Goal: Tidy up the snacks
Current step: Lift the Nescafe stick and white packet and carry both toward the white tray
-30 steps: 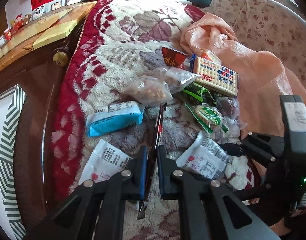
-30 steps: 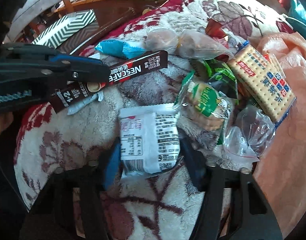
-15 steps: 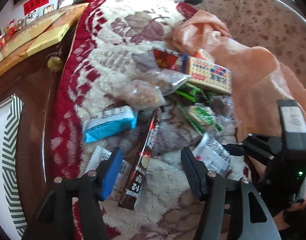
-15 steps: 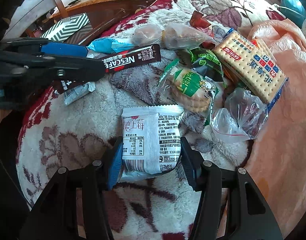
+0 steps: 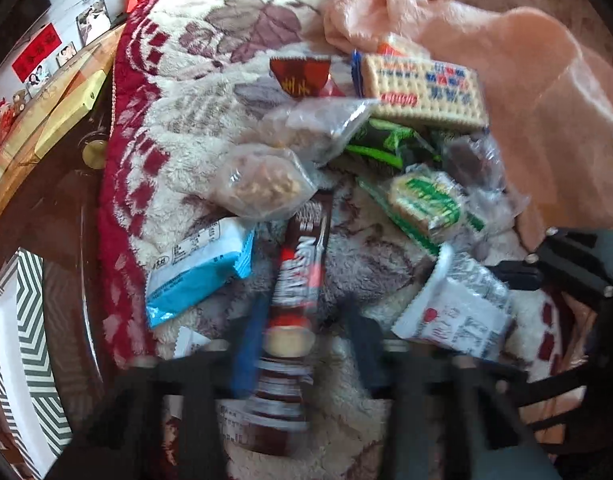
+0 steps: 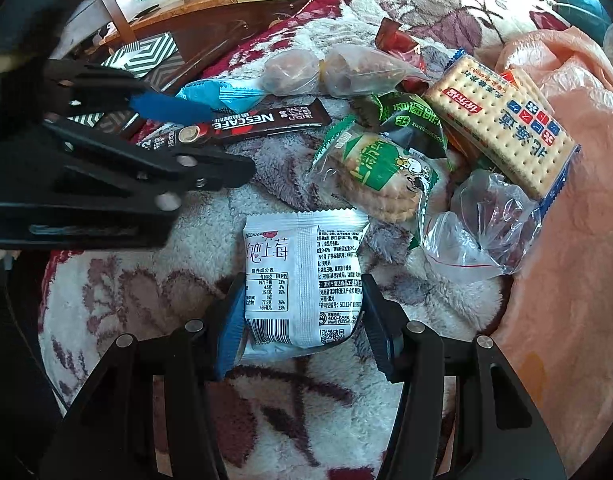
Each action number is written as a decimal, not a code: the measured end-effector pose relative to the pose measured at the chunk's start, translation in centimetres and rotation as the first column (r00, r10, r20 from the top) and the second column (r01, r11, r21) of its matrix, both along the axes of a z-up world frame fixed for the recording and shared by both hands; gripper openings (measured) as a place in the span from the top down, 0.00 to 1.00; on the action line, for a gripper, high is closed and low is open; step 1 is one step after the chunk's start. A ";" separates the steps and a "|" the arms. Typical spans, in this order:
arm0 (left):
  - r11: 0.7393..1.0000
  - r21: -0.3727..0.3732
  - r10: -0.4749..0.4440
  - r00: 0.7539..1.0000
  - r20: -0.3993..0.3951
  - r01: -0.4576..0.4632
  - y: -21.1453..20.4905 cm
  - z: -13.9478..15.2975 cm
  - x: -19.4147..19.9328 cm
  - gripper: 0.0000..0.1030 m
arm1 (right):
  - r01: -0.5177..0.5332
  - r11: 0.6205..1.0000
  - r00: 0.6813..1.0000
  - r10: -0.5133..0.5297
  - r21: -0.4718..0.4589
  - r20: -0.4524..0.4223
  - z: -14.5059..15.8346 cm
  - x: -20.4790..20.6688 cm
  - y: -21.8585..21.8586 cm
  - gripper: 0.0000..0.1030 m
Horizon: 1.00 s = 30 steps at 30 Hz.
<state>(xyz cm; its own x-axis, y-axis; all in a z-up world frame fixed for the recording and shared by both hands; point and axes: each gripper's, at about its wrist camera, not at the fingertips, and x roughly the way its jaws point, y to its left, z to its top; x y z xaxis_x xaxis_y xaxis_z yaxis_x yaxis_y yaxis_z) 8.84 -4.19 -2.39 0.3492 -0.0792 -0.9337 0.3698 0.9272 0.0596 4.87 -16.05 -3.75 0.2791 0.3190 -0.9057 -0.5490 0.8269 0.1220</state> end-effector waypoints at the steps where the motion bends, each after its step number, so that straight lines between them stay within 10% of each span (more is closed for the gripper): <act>1: 1.000 -0.016 0.002 1.000 -0.001 -0.002 0.2 0.1 0.0 0.71 | -0.002 1.000 1.000 0.002 -0.001 0.002 0.0 0.0 0.0 0.48; 9: 0.987 -0.124 0.112 0.993 0.033 -0.107 3.5 1.6 -0.9 0.88 | -0.015 1.000 1.000 0.015 -0.008 0.023 0.6 -0.6 0.2 0.50; 30: 0.973 -0.158 0.170 0.986 -0.004 -0.168 4.2 0.5 -0.3 0.89 | 0.004 1.000 1.000 -0.004 0.014 0.029 1.3 -1.2 0.0 0.50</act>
<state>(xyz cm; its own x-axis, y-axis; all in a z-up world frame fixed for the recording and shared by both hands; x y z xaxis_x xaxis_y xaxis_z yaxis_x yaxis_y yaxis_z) 8.55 -0.01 -1.89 0.3791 -0.1641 -0.9107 0.2073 0.9742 -0.0893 3.70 -16.10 -2.42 0.3069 0.3302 -0.8926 -0.5493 0.8274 0.1172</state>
